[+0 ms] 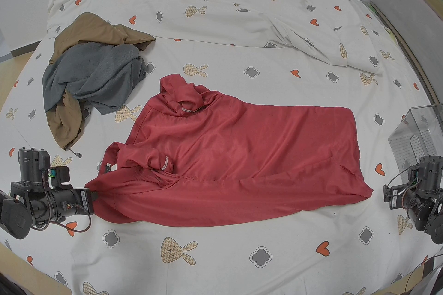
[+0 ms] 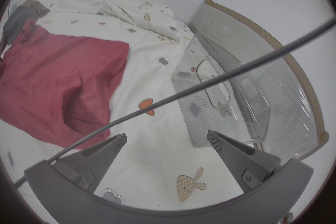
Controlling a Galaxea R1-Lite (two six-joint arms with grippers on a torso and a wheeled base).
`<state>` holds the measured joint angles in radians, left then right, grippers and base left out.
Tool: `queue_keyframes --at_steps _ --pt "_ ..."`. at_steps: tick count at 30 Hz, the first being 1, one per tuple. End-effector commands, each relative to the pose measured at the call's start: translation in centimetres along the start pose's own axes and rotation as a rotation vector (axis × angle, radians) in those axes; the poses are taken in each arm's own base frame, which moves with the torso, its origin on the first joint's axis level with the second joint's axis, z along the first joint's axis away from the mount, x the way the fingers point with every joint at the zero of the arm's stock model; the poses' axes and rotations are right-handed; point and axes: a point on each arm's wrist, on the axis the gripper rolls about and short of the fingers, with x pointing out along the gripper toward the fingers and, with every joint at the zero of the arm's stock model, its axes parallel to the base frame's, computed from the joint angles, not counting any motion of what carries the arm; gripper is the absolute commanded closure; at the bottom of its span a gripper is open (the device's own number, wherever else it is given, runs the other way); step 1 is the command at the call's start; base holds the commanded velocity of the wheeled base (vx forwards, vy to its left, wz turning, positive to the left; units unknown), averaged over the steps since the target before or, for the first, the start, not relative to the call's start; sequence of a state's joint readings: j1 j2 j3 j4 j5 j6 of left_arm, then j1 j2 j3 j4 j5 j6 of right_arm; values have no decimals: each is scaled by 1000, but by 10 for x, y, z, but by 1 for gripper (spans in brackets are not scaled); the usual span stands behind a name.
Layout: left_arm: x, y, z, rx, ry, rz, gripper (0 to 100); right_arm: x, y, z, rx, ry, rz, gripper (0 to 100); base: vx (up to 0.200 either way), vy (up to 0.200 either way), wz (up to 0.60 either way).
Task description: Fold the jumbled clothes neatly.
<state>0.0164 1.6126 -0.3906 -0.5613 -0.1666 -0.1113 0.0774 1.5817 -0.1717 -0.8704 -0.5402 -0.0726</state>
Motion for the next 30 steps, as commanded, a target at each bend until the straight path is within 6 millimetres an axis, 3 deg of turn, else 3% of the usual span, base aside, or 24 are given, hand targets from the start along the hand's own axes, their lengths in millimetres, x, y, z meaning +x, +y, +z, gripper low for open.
queue_keyframes --at_steps 1,9,11,14,18,24,30 --pt "-2 -2 -3 5 5 -6 100 -13 -6 15 69 -95 89 0 0 0 0" --pt "-1 -4 -5 11 13 -15 100 -19 5 26 256 -34 348 0 0 0 0" --pt "-1 -4 -5 11 13 -15 100 -17 10 34 363 113 536 0 0 0 0" --pt "-1 -4 -5 14 14 -16 100 -9 16 44 448 205 625 0 0 0 0" --pt "-1 -4 -5 13 15 -16 100 9 32 45 431 264 636 0 0 0 0" --pt "-1 -6 -7 17 23 -21 100 15 40 53 424 253 648 0 0 0 0" --pt "-1 -6 -9 39 27 -21 100 21 44 47 413 286 640 0 0 0 0"
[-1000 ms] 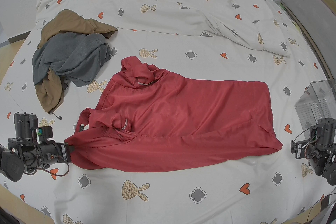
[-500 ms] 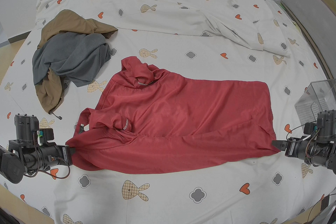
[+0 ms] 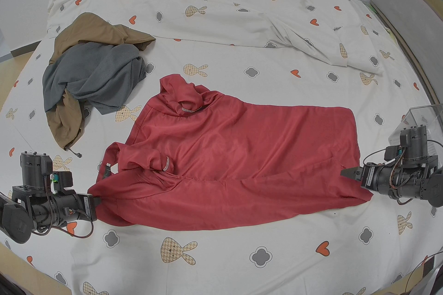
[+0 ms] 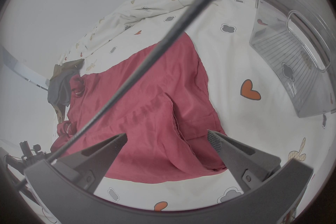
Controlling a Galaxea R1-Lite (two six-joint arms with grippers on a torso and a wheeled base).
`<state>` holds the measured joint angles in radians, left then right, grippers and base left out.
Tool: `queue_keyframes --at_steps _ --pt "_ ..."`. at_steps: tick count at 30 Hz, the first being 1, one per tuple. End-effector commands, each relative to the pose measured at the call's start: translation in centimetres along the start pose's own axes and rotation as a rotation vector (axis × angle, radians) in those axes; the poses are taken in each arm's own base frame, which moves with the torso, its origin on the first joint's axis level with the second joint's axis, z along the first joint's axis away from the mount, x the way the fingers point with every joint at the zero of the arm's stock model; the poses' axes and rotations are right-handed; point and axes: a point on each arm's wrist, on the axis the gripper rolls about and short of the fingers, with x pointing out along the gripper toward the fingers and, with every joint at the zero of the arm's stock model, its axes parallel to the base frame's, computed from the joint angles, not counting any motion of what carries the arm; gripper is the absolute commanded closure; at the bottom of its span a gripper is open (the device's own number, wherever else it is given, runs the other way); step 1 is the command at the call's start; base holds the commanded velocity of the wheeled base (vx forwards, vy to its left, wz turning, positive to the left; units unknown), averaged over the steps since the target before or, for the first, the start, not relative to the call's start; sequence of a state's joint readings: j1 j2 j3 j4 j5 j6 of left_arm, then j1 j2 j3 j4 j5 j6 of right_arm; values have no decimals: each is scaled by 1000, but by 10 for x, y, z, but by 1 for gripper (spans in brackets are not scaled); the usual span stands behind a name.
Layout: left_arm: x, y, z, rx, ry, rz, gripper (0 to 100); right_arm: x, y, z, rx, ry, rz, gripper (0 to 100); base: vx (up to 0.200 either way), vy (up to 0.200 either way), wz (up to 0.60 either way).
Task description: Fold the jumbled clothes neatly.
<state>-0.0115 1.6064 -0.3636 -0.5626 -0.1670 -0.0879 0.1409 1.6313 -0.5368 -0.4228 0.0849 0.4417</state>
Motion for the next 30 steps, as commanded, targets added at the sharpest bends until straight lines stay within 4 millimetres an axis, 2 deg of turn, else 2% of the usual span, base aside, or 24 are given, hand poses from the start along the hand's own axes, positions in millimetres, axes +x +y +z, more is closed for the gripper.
queue_keyframes --at_steps 1,4,5,15,21,30 --pt "0 0 -1 2 3 -1 100 11 -2 -5 0 41 -17 0 0 0 0" --pt "0 0 -1 2 1 -1 100 14 -4 -6 2 52 -26 0 0 0 0" --pt "0 0 -1 2 1 -1 100 14 -4 -6 3 52 -27 100 0 0 0" --pt "1 0 -1 2 6 0 100 9 -8 -1 22 23 -31 100 0 0 0" --pt "2 0 -3 0 15 0 100 -5 -29 10 84 -41 -81 100 0 0 0" --pt "5 -3 -9 29 45 -11 100 -8 -45 5 125 -33 -131 100 0 0 0"
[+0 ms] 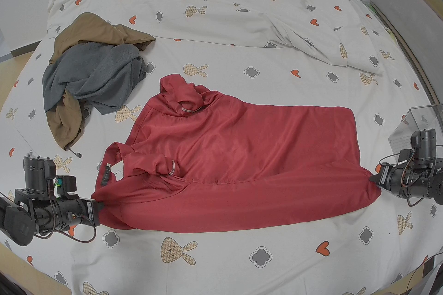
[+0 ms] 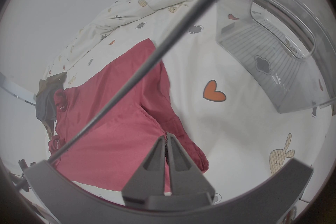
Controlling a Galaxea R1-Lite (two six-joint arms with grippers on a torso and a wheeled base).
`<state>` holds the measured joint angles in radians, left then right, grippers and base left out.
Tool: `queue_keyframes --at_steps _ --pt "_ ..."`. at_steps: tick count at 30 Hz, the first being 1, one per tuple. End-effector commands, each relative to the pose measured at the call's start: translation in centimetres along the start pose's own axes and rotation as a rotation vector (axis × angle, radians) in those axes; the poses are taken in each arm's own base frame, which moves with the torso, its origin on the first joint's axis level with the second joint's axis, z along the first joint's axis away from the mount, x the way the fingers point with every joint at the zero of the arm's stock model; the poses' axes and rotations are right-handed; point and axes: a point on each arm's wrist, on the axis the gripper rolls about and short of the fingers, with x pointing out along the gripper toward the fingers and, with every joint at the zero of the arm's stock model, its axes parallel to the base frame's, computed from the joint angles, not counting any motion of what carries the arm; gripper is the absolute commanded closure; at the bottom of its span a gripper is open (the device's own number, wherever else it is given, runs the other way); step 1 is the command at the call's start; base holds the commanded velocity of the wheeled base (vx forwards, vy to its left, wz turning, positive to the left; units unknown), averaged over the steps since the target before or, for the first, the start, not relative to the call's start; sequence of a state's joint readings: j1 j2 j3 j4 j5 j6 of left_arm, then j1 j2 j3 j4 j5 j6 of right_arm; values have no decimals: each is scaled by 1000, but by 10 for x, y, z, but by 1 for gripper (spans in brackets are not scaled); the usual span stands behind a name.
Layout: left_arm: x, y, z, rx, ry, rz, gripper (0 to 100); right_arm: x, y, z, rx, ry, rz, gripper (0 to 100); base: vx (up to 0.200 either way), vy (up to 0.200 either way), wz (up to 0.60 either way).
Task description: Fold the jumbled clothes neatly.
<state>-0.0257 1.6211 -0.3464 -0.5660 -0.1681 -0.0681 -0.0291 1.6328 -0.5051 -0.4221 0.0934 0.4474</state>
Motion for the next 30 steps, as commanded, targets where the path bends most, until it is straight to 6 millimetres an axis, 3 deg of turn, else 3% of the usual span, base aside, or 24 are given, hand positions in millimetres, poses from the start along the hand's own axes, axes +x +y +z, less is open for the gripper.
queue_keyframes --at_steps 1,19,20,25,30 --pt "3 0 -2 7 16 -2 100 -3 -4 -1 8 -4 -10 100 0 0 0" --pt "1 -1 -2 9 13 1 100 -3 -6 -14 -5 36 -25 100 0 0 0" --pt "1 0 -4 28 23 1 0 -4 -8 -16 -3 45 -31 0 0 0 0" --pt "-4 3 0 40 -7 29 0 -9 -6 -12 -4 17 -18 0 0 0 0" --pt "-19 19 13 42 -99 227 0 -29 1 -5 -15 -67 26 0 0 0 0"
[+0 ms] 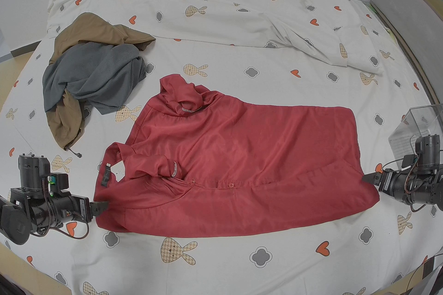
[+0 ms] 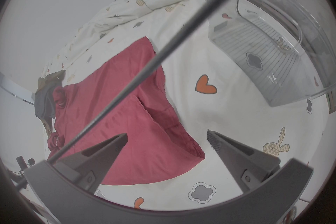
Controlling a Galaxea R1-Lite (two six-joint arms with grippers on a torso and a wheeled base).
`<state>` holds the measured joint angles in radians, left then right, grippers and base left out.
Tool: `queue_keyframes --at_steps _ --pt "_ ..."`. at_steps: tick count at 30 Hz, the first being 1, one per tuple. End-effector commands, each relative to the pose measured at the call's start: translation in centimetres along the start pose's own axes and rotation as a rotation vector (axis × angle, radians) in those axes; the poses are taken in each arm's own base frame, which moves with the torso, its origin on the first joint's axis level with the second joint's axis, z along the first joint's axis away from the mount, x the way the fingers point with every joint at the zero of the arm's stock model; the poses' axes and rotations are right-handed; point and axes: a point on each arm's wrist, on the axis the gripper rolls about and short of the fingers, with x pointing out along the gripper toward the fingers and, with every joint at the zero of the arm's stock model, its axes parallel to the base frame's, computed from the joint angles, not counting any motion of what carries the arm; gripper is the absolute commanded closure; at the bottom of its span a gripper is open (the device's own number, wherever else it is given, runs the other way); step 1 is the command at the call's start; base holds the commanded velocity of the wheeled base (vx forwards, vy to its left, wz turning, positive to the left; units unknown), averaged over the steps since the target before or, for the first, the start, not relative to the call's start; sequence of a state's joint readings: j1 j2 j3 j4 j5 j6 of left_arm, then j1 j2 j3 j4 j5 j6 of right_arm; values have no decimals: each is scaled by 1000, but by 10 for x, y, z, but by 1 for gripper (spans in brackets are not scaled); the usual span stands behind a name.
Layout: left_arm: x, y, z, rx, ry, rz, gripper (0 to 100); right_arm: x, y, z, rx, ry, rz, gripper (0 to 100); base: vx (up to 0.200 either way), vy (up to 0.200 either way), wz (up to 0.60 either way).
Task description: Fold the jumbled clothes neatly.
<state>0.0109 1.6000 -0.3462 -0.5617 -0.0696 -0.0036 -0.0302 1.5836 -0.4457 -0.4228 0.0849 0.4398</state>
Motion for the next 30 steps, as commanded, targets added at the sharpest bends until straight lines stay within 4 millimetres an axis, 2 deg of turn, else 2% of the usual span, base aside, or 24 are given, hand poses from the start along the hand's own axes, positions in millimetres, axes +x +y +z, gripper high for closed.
queue_keyframes --at_steps 1,2,7,11,12,13,17,19,24,27,30 --pt "-12 12 10 -4 -73 103 0 -18 5 6 -8 -71 39 0 0 0 0" --pt "-17 19 15 -2 -104 177 0 -26 7 9 -11 -106 55 0 0 0 0" --pt "-31 20 33 -29 -202 204 0 -52 17 21 -23 -210 124 0 0 0 0" --pt "-31 11 38 -34 -223 160 0 -51 29 16 -58 -171 199 0 0 0 0" --pt "-29 -1 47 -35 -244 107 0 -43 41 13 -88 -133 238 0 0 0 0" --pt "-28 -5 55 -44 -261 92 0 -39 48 14 -103 -124 256 0 0 0 0" --pt "-36 -14 82 -69 -281 59 0 -42 71 28 -122 -156 323 0 0 0 0" --pt "-54 -19 108 -99 -261 42 0 -51 87 44 -122 -182 355 0 0 0 0" --pt "-81 -33 152 -167 -170 2 0 -71 111 74 -143 -211 384 0 0 0 0" --pt "-100 -45 163 -154 -189 -48 0 -79 120 72 -234 -240 397 0 0 0 0" --pt "-126 -64 165 -94 -250 -144 0 -80 123 73 -368 -309 321 0 0 0 0"
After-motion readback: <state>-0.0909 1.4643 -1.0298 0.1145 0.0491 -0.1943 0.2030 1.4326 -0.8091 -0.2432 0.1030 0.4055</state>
